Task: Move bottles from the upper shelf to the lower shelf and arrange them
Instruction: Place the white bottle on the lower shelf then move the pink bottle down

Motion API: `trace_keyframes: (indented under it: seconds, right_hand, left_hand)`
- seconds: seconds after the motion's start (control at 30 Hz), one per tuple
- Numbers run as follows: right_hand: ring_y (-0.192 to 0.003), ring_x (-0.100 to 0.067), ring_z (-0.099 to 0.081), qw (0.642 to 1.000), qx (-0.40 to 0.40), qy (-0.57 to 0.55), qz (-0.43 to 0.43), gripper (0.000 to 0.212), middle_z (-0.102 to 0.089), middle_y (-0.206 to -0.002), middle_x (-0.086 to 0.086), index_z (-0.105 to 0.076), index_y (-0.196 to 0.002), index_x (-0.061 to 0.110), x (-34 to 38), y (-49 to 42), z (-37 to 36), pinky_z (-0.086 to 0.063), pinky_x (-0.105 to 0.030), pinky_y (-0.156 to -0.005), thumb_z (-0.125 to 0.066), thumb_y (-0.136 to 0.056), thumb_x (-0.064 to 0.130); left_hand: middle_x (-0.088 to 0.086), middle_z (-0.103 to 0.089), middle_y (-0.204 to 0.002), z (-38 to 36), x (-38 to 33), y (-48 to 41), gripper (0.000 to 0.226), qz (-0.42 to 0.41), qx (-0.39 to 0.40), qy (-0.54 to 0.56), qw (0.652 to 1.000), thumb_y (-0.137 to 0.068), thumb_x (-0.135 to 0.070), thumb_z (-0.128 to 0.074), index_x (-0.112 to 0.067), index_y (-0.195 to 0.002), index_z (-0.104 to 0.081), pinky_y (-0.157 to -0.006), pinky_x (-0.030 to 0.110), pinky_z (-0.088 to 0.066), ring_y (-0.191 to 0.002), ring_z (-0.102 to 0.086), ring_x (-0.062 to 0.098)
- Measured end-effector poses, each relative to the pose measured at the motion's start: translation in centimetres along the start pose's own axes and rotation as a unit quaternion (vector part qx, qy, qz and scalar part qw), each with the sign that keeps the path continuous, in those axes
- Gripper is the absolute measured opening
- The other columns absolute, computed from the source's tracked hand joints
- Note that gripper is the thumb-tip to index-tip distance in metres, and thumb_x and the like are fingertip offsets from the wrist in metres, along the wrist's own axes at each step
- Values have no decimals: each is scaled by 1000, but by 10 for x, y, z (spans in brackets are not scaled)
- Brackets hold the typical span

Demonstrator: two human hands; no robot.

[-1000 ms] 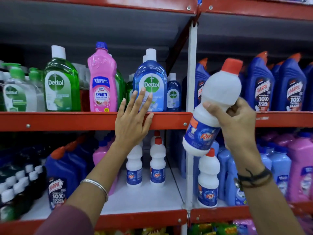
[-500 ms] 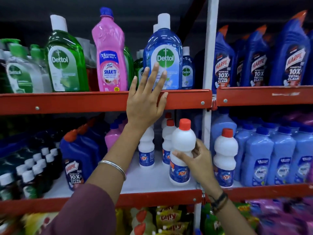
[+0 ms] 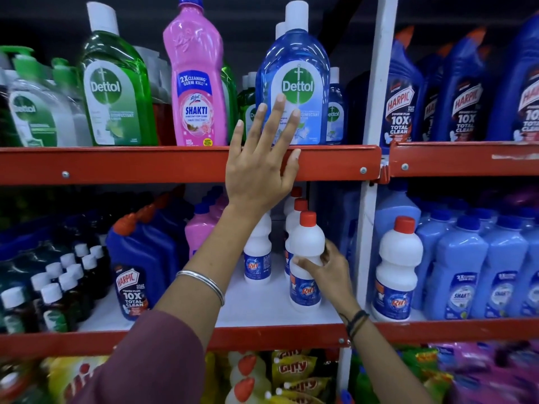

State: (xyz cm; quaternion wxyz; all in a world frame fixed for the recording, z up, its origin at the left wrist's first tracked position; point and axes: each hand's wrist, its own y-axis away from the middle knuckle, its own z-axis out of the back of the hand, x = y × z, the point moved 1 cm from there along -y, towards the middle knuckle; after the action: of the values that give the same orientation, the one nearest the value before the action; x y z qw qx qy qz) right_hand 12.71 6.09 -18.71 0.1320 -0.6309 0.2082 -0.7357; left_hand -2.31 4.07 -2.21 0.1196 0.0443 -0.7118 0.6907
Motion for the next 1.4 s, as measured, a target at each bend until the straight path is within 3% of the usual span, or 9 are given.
trace_keyframes:
  seconds: [0.17, 0.27, 0.4, 0.5, 0.6, 0.7, 0.97, 1.23, 1.4]
  right_hand:
    - [-91, -14, -61, 997, -1, 71, 13, 56, -67, -111, -5, -54, -122, 11, 2, 4, 4, -44, -7, -66, -76, -73, 22]
    - [-104, -18, -62, 990, -19, 133, 39, 55, -67, -118, -5, -54, -123, 12, 8, 17, 15, -49, -22, -81, -74, -75, 31]
    - [-97, -11, -60, 941, -227, 148, 204, 36, -67, -103, -4, -60, -109, 13, 19, 47, 54, -52, -29, -85, -68, -80, 33]
    - [-103, -22, -53, 914, -326, 130, 203, 47, -57, -109, -13, -54, -113, 4, 15, 48, 92, -45, -25, -89, -66, -78, 32]
    - [-117, -26, -45, 945, -285, 135, 86, 78, -43, -131, -16, -35, -133, 10, -1, 33, 115, -36, -17, -92, -77, -70, 28]
    - [-121, -28, -49, 966, -227, 126, 12, 88, -46, -138, -11, -24, -140, 21, -14, 25, 121, -46, -45, -97, -78, -70, 26]
    - [-107, -33, -57, 964, -198, 175, 33, 72, -59, -122, -15, -41, -126, 13, -2, 24, 125, -47, -36, -79, -81, -67, 21]
    - [-105, -29, -60, 955, -262, 131, 57, 72, -63, -119, -9, -46, -124, 19, 48, 55, 108, -52, -47, -85, -83, -63, 29]
    - [-94, -15, -54, 969, -204, 118, 68, 71, -57, -104, 8, -50, -122, 21, 90, 74, 76, -47, -35, -81, -84, -60, 32]
  left_hand:
    - [5, -37, -154, 1, 1, 0, 49, -1, 10, -2, 1000, -102, -42, -31, -24, -147, -38, -114, 47, -30, -143, -35, 24]
    - [5, -36, -155, 1, 1, 1, 50, -2, 11, -4, 1000, -102, -42, -28, -24, -148, -37, -114, 47, -30, -143, -34, 24]
    - [5, -35, -155, 1, 1, 1, 50, -1, 15, -2, 1000, -103, -42, -26, -24, -148, -36, -115, 47, -28, -144, -33, 24]
    - [5, -35, -155, 1, 0, 0, 49, -1, 14, -4, 1000, -103, -41, -28, -24, -148, -36, -115, 47, -28, -144, -33, 24]
    - [6, -35, -155, 1, 0, 0, 49, 1, 16, -4, 1000, -103, -40, -29, -24, -148, -35, -115, 48, -28, -144, -33, 24]
    - [6, -35, -155, 2, 0, 0, 49, 1, 18, -3, 1000, -102, -39, -31, -24, -149, -35, -115, 48, -29, -144, -33, 25]
    - [6, -36, -155, 3, 2, 1, 49, 1, 26, -9, 1000, -102, -39, -31, -24, -148, -36, -115, 48, -28, -144, -33, 24]
    - [4, -29, -158, 20, 34, 27, 51, 20, 45, -24, 998, -103, -42, -29, -24, -150, -30, -118, 50, -16, -147, -25, 23]
    - [6, -27, -159, 35, 87, 38, 53, 58, 56, -52, 995, -103, -46, -25, -24, -151, -26, -118, 51, -12, -147, -22, 24]
